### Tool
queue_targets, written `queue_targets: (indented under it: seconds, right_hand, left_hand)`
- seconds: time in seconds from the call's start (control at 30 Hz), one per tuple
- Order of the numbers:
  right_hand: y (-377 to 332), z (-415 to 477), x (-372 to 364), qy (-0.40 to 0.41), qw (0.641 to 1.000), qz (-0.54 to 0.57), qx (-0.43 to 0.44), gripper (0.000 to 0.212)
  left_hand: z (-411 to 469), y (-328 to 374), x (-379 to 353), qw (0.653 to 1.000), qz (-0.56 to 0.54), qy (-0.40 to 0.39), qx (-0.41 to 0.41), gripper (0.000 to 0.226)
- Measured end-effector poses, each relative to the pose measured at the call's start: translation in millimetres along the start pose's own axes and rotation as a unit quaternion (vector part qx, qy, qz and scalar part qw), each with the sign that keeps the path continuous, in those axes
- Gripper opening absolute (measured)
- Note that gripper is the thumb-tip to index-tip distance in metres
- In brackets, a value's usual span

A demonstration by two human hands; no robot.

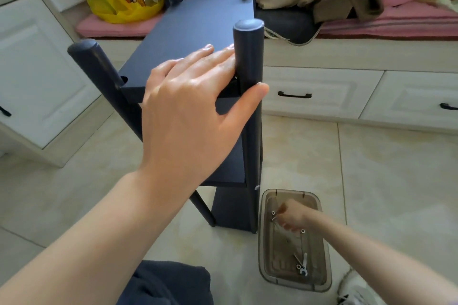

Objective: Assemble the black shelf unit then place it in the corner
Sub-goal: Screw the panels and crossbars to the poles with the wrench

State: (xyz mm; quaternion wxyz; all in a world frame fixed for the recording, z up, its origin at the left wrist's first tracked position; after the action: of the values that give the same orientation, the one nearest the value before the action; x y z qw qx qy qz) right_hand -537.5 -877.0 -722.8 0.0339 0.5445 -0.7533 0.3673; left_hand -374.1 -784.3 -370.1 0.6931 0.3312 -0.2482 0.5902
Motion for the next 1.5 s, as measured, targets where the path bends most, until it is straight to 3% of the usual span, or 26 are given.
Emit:
queue_targets:
  seconds: [0.2,0.37,0.47,0.63,0.97,1.2,1.5]
  right_hand:
    - [30,48,-36,0.109,0.988,-0.088,0.058,0.018]
    - [41,66,-56,0.065,0.958,-0.255,0.115,0.057]
    - [48,73,-61,0.079,0.945,-0.291,0.127,0.054]
    - [43,79,-57,0.139,0.942,-0.278,0.13,0.045]
    - [47,77,-59,0.147,0.935,-0.301,0.119,0.034]
    - [51,72,-58,0.156,0.948,-0.251,0.121,0.023]
    - [57,70,-60,0.114,0.962,-0.21,0.133,0.031]
  left_hand:
    - [1,2,-2,1.0,-0.019,0.019,-0.004,0.042]
    - [1,-1,-6,0.999,-0.039,0.023,-0.012,0.037]
    - [-1,1,-8,0.998,-0.036,0.043,-0.014,0.037]
    - [0,4,-10,0.998,-0.034,0.045,-0.011,0.035]
    - [0,2,-8,0.999,-0.044,0.02,0.008,0.038]
    - [1,3,-9,0.999,-0.048,0.018,0.005,0.037]
    - [0,2,-9,0.998,-0.055,0.02,0.005,0.038]
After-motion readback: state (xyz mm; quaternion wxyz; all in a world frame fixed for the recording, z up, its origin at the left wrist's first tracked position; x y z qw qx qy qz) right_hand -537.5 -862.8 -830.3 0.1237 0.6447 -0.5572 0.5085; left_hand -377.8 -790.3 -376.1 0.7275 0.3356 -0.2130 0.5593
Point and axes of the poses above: each hand's wrist, its own z-axis towards the middle knuckle, its own x-axis out of the back of the hand, y = z × x, the point moved 3 cm from there along z, towards the middle knuckle, and after that the axes turned 5 degrees about z, right-handed, at the moved point
